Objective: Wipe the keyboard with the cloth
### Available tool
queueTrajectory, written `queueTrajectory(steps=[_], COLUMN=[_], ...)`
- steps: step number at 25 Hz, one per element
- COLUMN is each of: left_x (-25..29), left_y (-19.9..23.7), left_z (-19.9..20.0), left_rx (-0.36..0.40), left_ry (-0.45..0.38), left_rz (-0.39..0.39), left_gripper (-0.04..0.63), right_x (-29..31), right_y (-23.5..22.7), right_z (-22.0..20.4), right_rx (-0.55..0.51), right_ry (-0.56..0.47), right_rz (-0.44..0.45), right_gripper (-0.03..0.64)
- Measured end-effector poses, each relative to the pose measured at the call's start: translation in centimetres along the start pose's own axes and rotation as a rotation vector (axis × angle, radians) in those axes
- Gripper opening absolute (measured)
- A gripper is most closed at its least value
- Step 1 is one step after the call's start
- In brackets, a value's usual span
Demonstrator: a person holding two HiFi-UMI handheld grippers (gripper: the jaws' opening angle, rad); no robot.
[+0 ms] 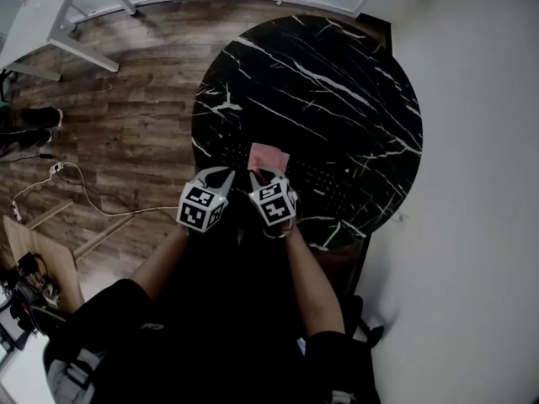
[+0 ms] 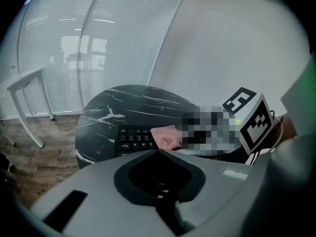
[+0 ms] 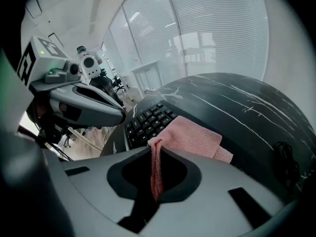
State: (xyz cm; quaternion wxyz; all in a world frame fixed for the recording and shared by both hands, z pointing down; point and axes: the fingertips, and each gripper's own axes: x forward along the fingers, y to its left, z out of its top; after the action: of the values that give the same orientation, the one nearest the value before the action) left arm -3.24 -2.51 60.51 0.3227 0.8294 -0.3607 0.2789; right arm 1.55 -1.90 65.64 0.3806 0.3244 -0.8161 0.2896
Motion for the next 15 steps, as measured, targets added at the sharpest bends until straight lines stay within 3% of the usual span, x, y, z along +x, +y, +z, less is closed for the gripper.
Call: queueTrajectory(steps=[15], left_x=[2.8], left_y=[-5.4], left_z=[-0.1], left_rx=[0.036], left_ry=[0.023], left_rz=[-0.042], left_gripper=[0.000], right_x=[-3.3], right_y=[-3.1], right_z=[-3.7], right_rx=[0.041], right_ry=[-0.011], right_rz=[-0.033], right_gripper=[0.014])
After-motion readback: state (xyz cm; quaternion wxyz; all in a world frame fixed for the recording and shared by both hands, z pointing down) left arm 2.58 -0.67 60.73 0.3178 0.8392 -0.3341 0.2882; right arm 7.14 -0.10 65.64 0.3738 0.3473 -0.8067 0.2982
